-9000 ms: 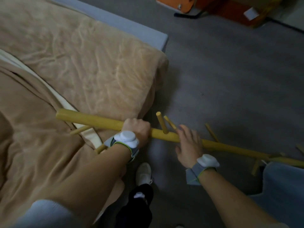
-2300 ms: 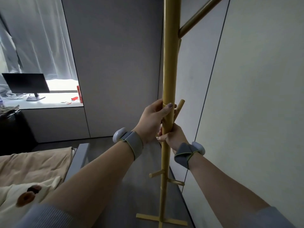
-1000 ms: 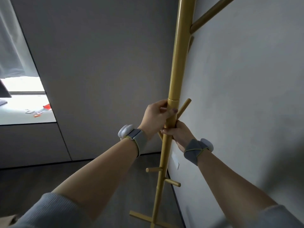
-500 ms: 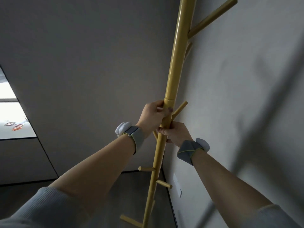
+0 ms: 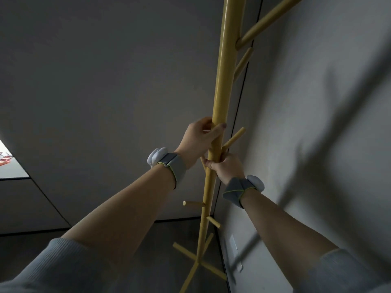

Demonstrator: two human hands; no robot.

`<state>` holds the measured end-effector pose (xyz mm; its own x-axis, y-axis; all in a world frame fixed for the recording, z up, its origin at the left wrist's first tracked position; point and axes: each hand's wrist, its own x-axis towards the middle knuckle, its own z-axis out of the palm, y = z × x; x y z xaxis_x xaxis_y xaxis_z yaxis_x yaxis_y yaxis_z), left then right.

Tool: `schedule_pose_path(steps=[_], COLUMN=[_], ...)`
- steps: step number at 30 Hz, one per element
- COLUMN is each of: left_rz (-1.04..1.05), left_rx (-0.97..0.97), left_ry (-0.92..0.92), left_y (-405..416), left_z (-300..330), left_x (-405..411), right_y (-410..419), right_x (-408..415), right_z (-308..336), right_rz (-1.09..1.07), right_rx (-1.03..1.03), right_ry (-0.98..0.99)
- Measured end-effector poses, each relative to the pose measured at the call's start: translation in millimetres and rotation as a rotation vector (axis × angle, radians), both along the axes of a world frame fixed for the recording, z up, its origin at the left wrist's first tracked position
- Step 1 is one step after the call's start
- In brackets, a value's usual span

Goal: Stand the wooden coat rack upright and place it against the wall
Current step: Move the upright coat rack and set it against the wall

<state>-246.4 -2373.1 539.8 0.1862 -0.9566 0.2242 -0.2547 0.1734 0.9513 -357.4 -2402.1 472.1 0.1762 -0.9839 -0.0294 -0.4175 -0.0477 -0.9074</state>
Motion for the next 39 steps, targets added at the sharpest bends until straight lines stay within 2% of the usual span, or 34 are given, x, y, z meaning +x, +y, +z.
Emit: schedule_pose_path(steps=[9,14,19,22,24,25,27,29,33,39], left_rz=[-0.053,-0.068,-0.044,-0.02,-0.021,-0.034,-0.069,-0.099,-0.128,-0.162], left_rx=[0.006,-0.007,-0.015,0.023,0.058,0.078,0.126,0.16,0.206,0.186], left_ry=[0.024,0.02,-0.024,0.045,0.078,0.102,0.169,0.191,0.161,0.113], left_y=[-113,-157,-200,-225,-233,-239,-246,-250,-256,-265], left_z=[-9,-16,-38,-48,-56,-60,-68,-75,-83,-68], left_x=[57,66,64,61,63,62,59,55,55,60], right_y=[-98,-143,-188,-221,-230,-233,-235,-238,-246,-249], right_x=[60,71,64,43,36,37,44,52,49,55], right_z=[-22,-44,-52,-36,-29,-28,-27,-30,-39,-62], right_rz=[-0.122,-0.174,-0.092,-0.084,-0.14,-0.127,-0.018,0.133,0.063,0.007], right_rx=[0.102,0.155,0.313,0.184,0.081,0.051,-0.015,0.006,-0.08,0.044], right_ry=[0.108,0.099,0.143,0.21,0.16,0.1,0.121,0.2,0.369,0.405])
